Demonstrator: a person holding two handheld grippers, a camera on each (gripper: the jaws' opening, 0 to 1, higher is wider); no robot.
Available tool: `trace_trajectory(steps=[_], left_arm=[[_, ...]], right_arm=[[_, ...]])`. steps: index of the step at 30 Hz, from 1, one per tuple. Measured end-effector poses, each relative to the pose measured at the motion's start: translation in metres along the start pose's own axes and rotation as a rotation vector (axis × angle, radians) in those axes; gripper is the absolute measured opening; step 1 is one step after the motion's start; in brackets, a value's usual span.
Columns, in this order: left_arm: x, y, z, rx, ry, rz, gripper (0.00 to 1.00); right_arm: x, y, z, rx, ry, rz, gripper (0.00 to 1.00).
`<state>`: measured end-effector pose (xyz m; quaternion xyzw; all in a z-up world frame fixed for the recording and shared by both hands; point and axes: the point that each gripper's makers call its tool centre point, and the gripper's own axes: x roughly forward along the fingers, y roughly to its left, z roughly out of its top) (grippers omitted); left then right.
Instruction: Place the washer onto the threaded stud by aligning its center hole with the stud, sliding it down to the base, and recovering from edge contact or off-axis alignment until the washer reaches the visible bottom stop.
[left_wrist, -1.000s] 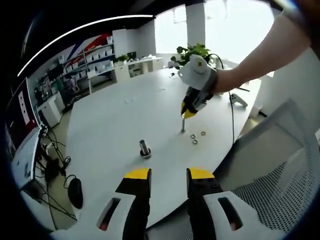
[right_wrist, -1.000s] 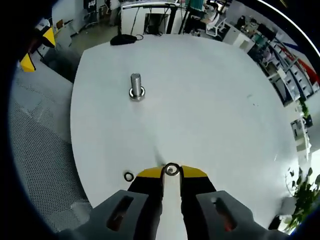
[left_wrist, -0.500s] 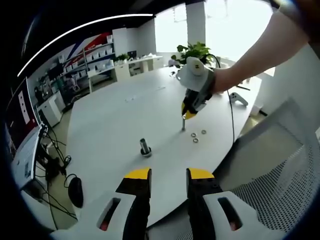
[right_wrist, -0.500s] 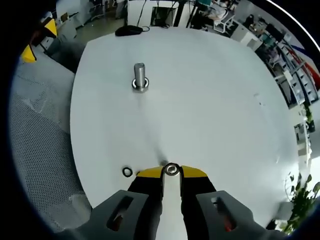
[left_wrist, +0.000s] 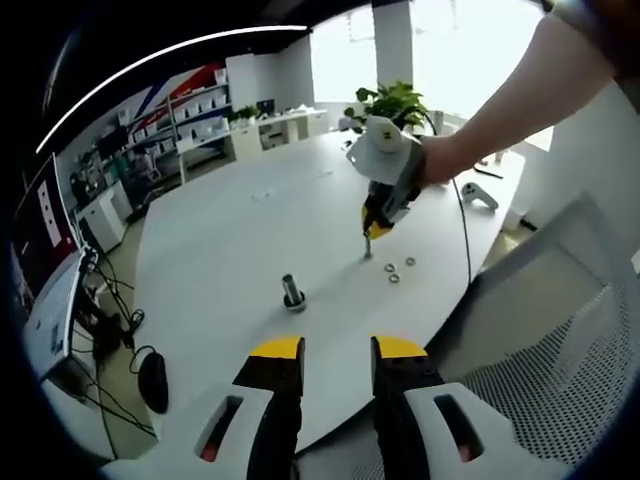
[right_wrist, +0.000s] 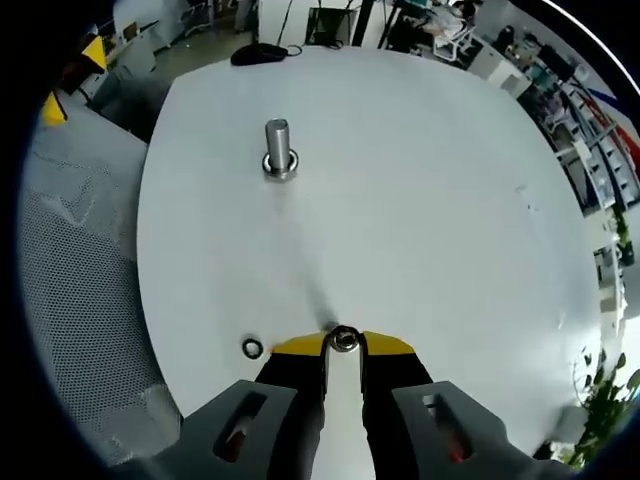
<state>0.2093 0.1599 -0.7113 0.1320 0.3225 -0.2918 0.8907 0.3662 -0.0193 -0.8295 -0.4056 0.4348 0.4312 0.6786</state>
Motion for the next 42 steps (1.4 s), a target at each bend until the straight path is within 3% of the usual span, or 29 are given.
trace_trajectory(steps=[10, 22, 42], left_arm=[[0.001, 0.001, -0.003, 0.0, 0.015, 0.008, 0.24], [0.002, 0.001, -0.006, 0.012, 0.032, 0.012, 0.24], [0.002, 0.001, -0.007, 0.018, 0.034, 0.014, 0.24]], right_arm=[[0.021, 0.004, -0.011, -0.057, 0.044, 0.029, 0.13], [0.037, 0.006, -0.023, -0.02, 0.074, 0.047, 0.14], [0.035, 0.005, -0.023, 0.044, 0.072, 0.048, 0.17]])
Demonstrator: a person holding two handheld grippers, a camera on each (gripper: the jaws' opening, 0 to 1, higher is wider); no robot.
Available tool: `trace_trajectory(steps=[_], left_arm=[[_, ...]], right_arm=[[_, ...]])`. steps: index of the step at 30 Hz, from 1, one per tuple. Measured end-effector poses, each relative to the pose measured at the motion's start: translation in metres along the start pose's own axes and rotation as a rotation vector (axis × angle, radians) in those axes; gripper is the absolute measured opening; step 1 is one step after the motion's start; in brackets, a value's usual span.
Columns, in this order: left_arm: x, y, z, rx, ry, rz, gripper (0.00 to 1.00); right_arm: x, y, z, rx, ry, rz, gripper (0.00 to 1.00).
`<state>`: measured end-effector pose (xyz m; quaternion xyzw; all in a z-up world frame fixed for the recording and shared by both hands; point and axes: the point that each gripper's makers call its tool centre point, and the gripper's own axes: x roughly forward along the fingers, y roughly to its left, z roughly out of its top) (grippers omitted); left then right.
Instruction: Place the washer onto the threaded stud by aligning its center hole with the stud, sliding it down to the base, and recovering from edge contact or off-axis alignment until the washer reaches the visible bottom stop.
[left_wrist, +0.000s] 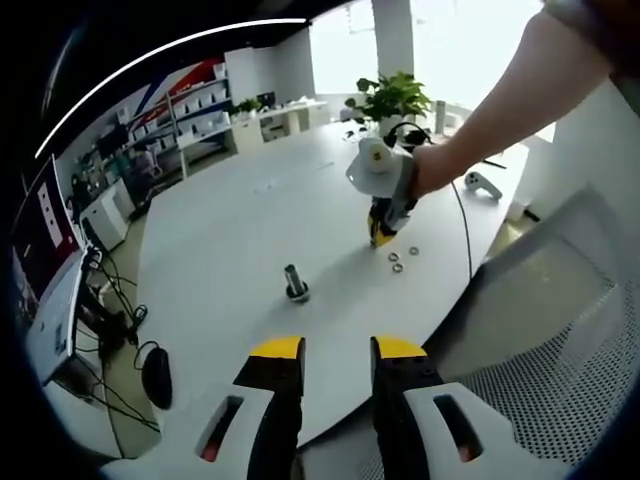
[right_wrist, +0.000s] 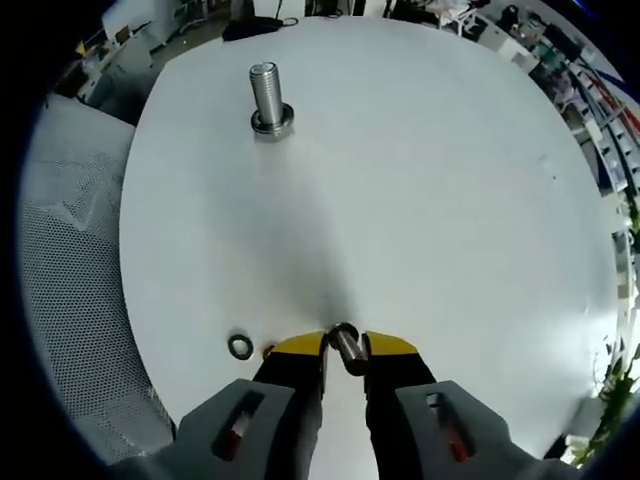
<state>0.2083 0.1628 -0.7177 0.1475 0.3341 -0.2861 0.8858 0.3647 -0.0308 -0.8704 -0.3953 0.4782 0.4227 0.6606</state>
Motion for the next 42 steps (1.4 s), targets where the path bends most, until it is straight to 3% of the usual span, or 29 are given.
trace_trajectory(steps=[16, 20, 30, 36, 42], left_arm=[[-0.001, 0.001, 0.003, -0.002, -0.017, 0.005, 0.24], [-0.001, 0.0, 0.003, 0.005, -0.015, 0.001, 0.24], [-0.001, -0.001, 0.0, 0.007, -0.002, 0.0, 0.24], [-0.001, -0.001, -0.001, 0.004, 0.001, -0.005, 0.24], [0.0, -0.001, -0.001, 0.005, 0.003, -0.006, 0.24]], right_arm=[[-0.011, 0.008, -0.014, 0.025, 0.029, -0.001, 0.19], [-0.016, 0.011, -0.013, 0.062, 0.004, -0.007, 0.19], [-0.011, 0.028, -0.011, 0.129, -0.018, 0.049, 0.19], [-0.003, 0.041, -0.015, 0.082, 0.01, 0.066, 0.19], [-0.001, 0.042, -0.016, 0.11, -0.002, 0.074, 0.19]])
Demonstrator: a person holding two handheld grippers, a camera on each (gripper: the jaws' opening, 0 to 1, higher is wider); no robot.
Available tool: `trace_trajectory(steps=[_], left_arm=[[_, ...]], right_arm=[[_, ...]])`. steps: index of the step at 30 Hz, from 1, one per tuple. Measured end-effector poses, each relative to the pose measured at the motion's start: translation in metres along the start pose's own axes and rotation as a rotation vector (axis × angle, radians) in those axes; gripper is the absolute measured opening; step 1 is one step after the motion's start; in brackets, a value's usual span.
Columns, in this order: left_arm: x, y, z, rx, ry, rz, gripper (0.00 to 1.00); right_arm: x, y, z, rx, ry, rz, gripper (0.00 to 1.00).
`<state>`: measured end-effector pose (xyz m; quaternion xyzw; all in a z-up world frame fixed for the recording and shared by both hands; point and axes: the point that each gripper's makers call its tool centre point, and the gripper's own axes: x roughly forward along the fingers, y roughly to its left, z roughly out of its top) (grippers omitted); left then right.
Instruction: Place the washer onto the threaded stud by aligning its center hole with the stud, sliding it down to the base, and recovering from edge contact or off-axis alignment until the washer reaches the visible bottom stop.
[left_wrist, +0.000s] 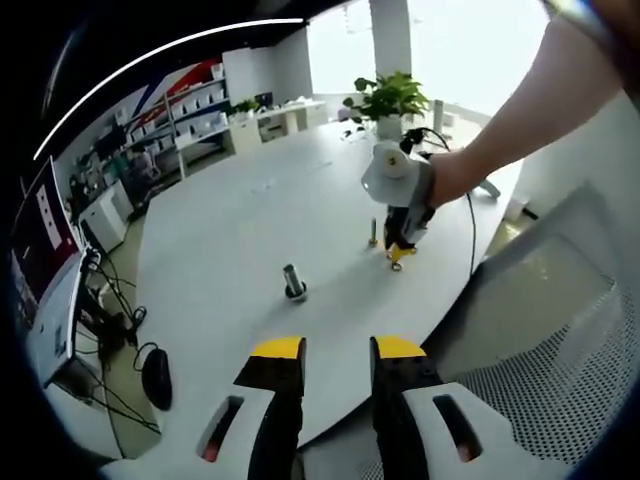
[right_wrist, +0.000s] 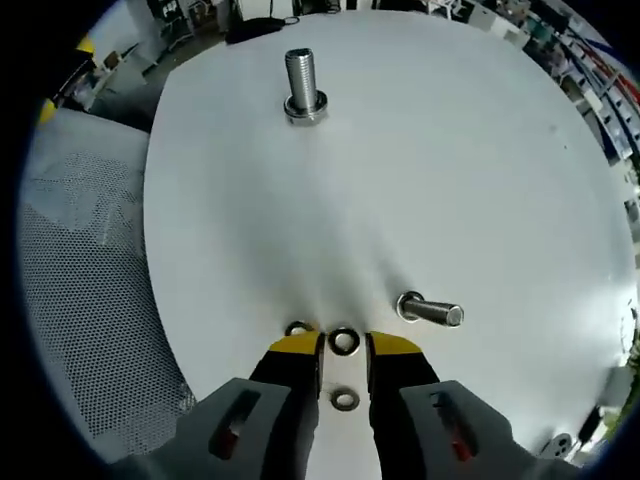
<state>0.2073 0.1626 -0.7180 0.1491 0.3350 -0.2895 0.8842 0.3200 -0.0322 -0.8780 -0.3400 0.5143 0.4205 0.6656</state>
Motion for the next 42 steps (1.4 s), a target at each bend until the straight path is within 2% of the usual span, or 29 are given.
trace_trajectory(steps=[10, 13, 20, 23, 28, 30, 33, 35, 39, 42], left_arm=[[0.0007, -0.0004, -0.0016, 0.006, 0.011, -0.002, 0.23], [0.0008, -0.0004, -0.0015, 0.006, 0.011, -0.002, 0.23], [0.0005, 0.001, 0.0, 0.0, 0.004, 0.001, 0.23], [0.001, 0.0002, -0.0012, 0.002, 0.01, -0.003, 0.23], [0.0009, 0.0001, -0.0006, 0.003, 0.008, -0.004, 0.23], [0.0009, 0.0001, -0.0009, 0.001, 0.008, -0.005, 0.23], [0.0007, 0.0, -0.0013, 0.007, 0.009, -0.003, 0.23], [0.0005, 0.0001, -0.0007, 0.006, 0.006, -0.002, 0.23], [0.0005, 0.0, -0.0009, 0.008, 0.008, -0.003, 0.23], [0.0006, -0.0002, -0.0009, 0.013, 0.009, -0.002, 0.23]], right_arm=[[0.0005, -0.0029, -0.0024, 0.0, -0.001, 0.0, 0.18], [0.0018, -0.002, -0.0014, -0.011, 0.021, -0.005, 0.17], [0.0018, -0.0063, -0.0021, 0.061, 0.036, 0.003, 0.15], [0.0015, -0.0029, -0.0017, 0.031, 0.057, -0.002, 0.15], [0.0013, -0.0039, -0.0025, 0.047, 0.061, -0.005, 0.15], [0.0003, -0.002, -0.0033, 0.02, 0.05, -0.011, 0.15], [-0.0005, -0.0034, -0.0039, 0.04, 0.015, -0.005, 0.15], [-0.0003, -0.0024, -0.0037, 0.012, 0.009, 0.002, 0.15], [0.0001, -0.001, -0.0075, -0.045, 0.05, 0.006, 0.16], [-0.0008, -0.0012, -0.0082, -0.035, 0.053, 0.005, 0.16]])
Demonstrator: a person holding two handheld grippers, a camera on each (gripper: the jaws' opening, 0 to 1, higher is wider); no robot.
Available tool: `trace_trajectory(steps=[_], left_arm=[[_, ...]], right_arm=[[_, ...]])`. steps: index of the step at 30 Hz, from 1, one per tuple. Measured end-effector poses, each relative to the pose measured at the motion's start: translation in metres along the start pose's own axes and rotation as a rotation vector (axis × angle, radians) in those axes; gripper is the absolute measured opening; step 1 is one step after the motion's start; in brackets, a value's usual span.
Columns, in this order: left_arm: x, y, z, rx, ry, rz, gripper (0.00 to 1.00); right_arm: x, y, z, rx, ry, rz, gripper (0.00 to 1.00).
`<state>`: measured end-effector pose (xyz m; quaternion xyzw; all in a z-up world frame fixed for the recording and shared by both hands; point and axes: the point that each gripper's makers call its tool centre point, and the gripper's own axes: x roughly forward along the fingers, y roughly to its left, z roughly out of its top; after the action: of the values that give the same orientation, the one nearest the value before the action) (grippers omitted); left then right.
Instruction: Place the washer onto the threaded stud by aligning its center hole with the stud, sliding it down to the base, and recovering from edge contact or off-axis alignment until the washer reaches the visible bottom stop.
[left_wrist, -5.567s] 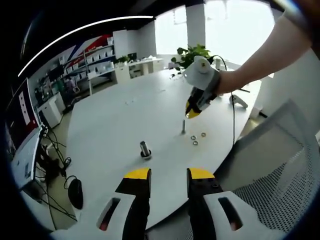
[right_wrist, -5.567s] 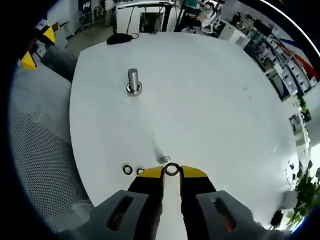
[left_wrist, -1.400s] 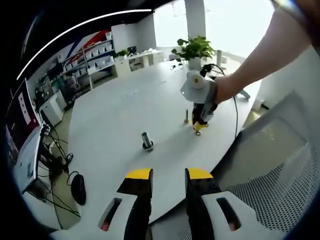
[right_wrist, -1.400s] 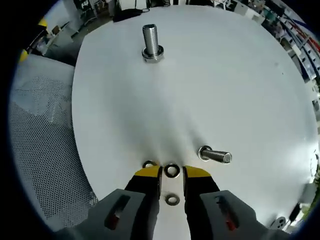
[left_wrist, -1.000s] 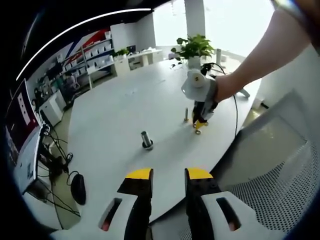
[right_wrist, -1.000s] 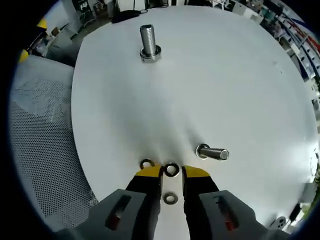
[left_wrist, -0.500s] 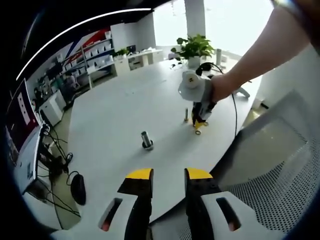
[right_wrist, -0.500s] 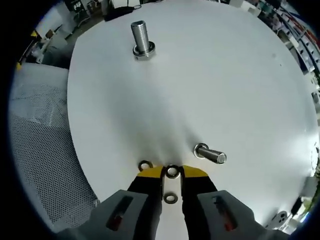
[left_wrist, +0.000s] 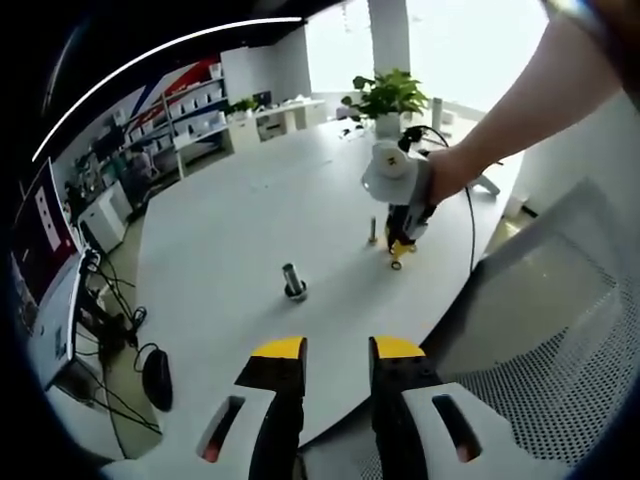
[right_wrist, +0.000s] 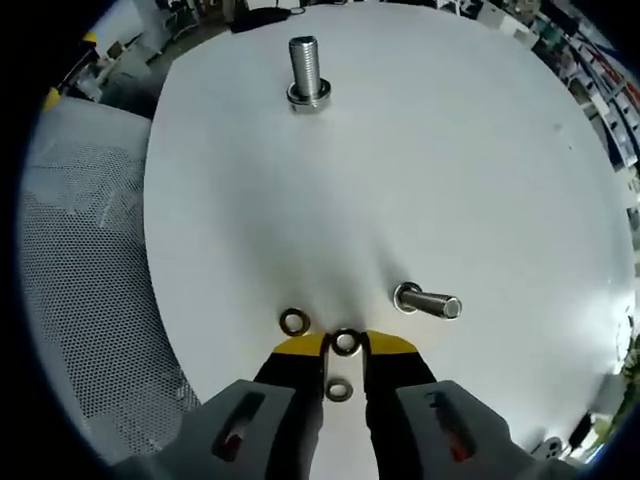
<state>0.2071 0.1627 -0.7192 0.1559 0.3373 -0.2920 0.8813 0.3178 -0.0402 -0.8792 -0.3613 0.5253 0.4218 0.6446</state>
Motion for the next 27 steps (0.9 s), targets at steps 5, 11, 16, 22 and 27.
trace_trajectory(steps=[5, 11, 16, 22, 27], left_arm=[[0.0, 0.001, 0.0, 0.002, 0.002, 0.003, 0.23], [0.0, 0.001, -0.001, 0.0, 0.002, 0.008, 0.23], [0.0, 0.001, 0.0, 0.002, 0.004, 0.006, 0.22], [0.0, 0.001, -0.001, 0.003, 0.004, 0.008, 0.22], [0.0, 0.001, -0.001, 0.006, 0.007, 0.01, 0.22]], right_arm=[[0.0, -0.001, -0.002, 0.021, 0.018, 0.0, 0.16], [-0.001, 0.0, -0.007, 0.079, 0.07, -0.015, 0.17], [-0.002, 0.0, -0.01, 0.083, 0.084, -0.005, 0.19], [-0.001, 0.0, -0.01, 0.079, 0.083, -0.009, 0.18], [0.0, -0.002, -0.008, 0.09, 0.14, -0.021, 0.17]])
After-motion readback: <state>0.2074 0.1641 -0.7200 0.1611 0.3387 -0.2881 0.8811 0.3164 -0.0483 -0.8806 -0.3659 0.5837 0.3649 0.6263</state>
